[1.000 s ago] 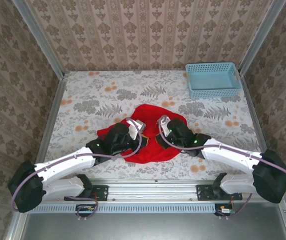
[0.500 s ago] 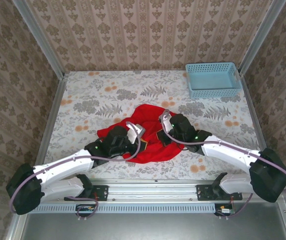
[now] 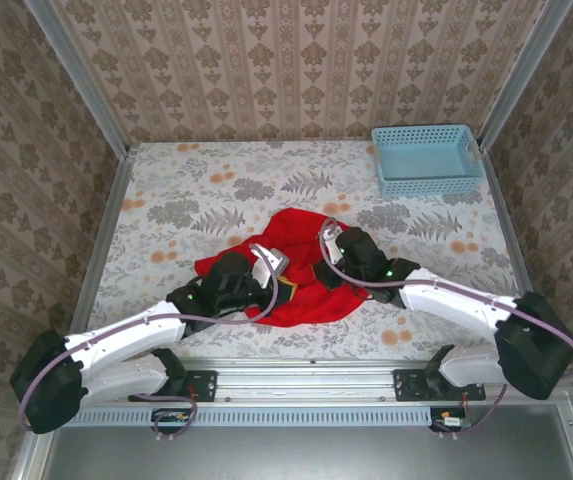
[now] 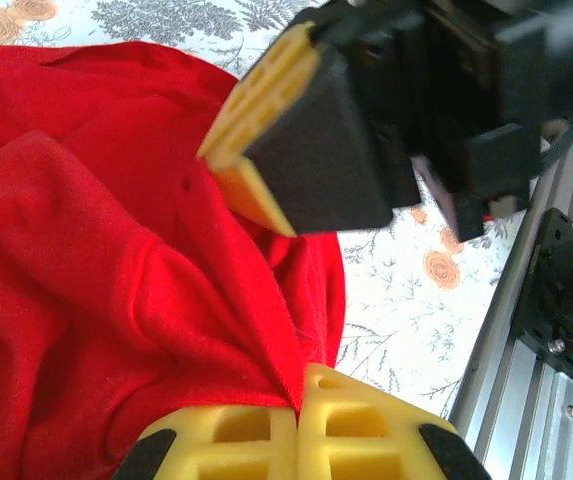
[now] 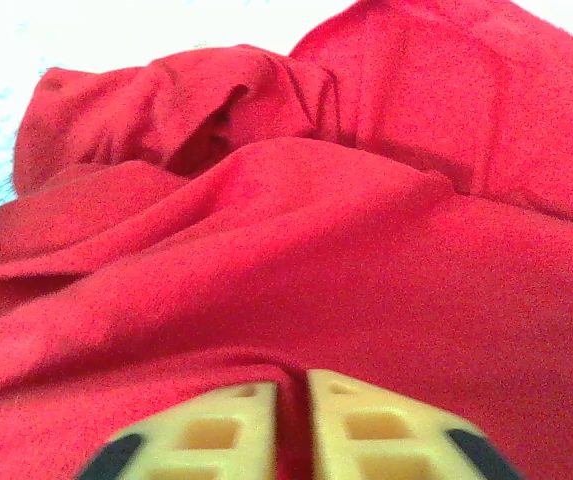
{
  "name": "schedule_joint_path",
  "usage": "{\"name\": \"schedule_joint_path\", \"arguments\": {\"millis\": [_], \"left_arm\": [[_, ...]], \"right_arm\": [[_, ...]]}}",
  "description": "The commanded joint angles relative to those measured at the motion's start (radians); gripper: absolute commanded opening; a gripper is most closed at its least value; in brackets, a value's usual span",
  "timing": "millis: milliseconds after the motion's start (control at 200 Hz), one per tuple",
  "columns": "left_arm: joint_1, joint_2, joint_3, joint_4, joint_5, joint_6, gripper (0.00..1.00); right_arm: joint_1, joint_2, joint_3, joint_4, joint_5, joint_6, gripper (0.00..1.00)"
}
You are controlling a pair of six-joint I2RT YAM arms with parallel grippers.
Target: Fold the inside-out t-shirt
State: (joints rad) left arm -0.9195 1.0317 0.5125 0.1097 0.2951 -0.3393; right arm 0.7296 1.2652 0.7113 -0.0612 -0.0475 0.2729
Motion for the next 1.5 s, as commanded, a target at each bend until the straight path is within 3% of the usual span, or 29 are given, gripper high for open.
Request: {"name": "schedule_joint_path", "arguments": {"millis": [0, 165, 365, 710, 840, 1030, 1240, 1495], "left_arm": [[0.016, -0.021, -0.017, 0.051, 0.042, -0.005, 0.0], [0.026, -0.026, -0.016, 0.052, 0.061, 0.0, 0.0], [0.03, -0.046, -0.012, 0.022, 0.049, 0.003, 0.0], [0.03, -0.056, -0.014, 0.009, 0.074, 0.01, 0.0], [0.031, -0.056, -0.016, -0.004, 0.073, 0.021, 0.0], [0.031, -0.06, -0.019, -0.012, 0.084, 0.032, 0.0], [0.028, -0.059, -0.011, -0.022, 0.094, 0.04, 0.0], [0.031, -0.064, -0.007, -0.01, 0.065, 0.03, 0.0]], "right_arm": [[0.037, -0.12, -0.056, 0.015, 0.011, -0.041, 0.24], [0.084, -0.178, -0.117, 0.081, -0.057, -0.094, 0.25], [0.111, -0.136, -0.105, 0.146, -0.247, -0.127, 0.19], [0.117, 0.016, -0.052, 0.179, -0.149, -0.086, 0.07], [0.09, 0.036, -0.044, 0.207, -0.182, -0.033, 0.07], [0.022, 0.065, -0.063, 0.28, -0.261, 0.073, 0.11], [0.023, 0.089, -0.043, 0.247, -0.253, 0.045, 0.16], [0.139, 0.092, -0.067, 0.243, -0.207, -0.115, 0.4]]}}
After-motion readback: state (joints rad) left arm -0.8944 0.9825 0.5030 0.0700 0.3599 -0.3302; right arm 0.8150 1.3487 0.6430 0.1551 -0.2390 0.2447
